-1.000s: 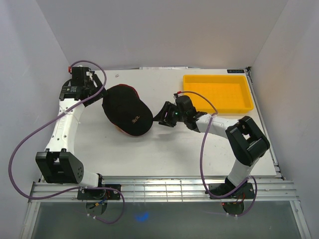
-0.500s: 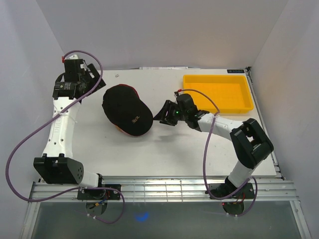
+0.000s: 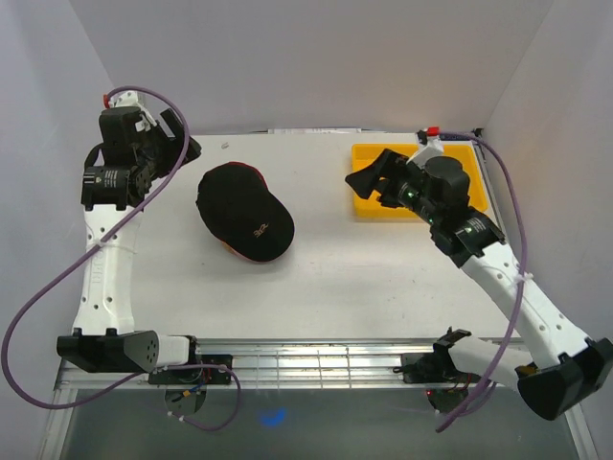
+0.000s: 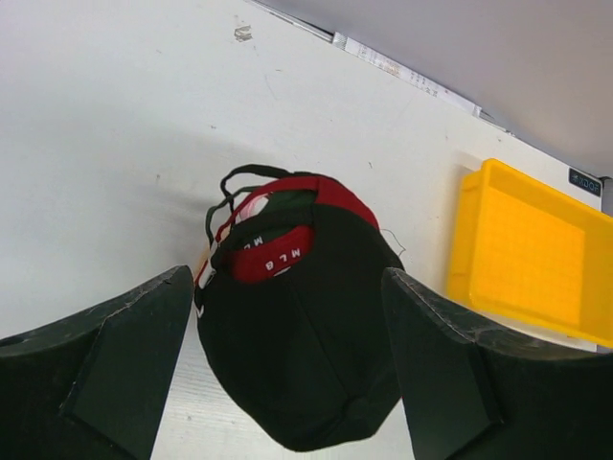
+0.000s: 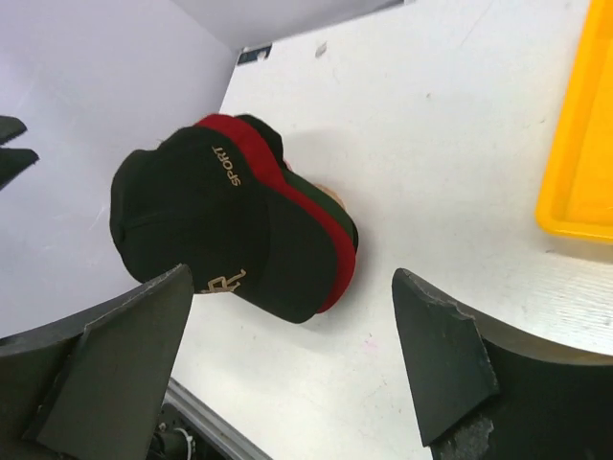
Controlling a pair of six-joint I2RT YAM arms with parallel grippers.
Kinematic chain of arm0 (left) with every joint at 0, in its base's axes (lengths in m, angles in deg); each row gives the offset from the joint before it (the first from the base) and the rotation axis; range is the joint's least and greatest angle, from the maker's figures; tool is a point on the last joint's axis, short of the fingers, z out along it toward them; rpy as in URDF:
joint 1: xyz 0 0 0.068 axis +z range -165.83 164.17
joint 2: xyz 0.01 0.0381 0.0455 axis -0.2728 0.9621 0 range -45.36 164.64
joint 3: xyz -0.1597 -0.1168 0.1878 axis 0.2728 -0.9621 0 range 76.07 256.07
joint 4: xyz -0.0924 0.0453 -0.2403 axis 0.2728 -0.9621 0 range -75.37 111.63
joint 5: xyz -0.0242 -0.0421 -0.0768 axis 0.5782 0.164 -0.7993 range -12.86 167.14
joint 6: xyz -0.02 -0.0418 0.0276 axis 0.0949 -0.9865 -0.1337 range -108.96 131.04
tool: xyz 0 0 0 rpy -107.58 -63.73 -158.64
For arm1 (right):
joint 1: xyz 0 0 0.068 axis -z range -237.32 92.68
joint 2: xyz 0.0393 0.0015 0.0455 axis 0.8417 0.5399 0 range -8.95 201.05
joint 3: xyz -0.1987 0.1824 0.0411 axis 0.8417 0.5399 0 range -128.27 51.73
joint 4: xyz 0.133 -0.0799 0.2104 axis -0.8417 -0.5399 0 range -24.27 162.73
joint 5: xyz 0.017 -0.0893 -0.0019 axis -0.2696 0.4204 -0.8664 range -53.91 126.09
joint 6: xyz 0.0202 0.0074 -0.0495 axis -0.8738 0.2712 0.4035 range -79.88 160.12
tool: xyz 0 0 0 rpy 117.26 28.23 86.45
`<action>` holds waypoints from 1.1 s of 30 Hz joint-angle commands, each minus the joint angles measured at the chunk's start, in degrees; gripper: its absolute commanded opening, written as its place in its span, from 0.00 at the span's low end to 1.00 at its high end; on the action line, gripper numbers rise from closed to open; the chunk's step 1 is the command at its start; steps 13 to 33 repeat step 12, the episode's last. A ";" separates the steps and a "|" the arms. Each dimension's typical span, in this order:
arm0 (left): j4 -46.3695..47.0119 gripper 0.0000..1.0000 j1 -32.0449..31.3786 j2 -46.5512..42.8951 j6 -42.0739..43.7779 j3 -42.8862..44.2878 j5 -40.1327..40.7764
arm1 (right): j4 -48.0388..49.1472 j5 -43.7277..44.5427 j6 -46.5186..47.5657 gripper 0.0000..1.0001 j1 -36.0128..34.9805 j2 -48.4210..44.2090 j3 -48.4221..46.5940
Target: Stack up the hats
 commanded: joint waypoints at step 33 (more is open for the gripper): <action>-0.04 0.90 -0.35 -6.75 0.12 -5.00 -6.33 | -14.72 15.11 8.06 0.89 -0.24 -15.38 -0.25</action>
